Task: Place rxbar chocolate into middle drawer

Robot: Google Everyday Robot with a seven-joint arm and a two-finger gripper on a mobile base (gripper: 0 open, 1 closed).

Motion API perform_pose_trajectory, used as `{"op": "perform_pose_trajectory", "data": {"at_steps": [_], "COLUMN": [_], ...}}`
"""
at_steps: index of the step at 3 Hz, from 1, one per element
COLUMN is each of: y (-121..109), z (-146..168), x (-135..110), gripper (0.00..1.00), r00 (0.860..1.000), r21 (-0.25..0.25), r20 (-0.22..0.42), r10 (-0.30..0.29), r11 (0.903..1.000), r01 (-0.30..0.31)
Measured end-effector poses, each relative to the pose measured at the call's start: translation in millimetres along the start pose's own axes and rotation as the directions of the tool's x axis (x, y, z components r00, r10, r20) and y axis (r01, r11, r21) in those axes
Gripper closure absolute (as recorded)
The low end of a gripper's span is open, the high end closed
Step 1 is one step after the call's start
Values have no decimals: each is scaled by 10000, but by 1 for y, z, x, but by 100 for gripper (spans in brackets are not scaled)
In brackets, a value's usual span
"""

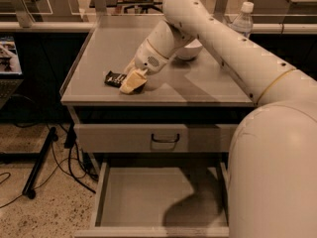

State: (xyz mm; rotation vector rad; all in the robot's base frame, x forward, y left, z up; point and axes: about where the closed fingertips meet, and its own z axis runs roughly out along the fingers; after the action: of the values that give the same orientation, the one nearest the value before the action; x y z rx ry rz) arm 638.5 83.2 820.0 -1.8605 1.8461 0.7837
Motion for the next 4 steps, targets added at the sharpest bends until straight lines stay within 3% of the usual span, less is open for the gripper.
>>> {"op": "perform_pose_trajectory", "data": {"at_steps": [3,4], "y": [0,0], "z": [-7,-5], "x": [-7,-10], "gripper": [100,100], "r00": [10000,9999], "r21": [-2,-259], "r20": [0,-68], "r10": [-1,-157], "r11": [10000,9995], "r01": [1,155]}}
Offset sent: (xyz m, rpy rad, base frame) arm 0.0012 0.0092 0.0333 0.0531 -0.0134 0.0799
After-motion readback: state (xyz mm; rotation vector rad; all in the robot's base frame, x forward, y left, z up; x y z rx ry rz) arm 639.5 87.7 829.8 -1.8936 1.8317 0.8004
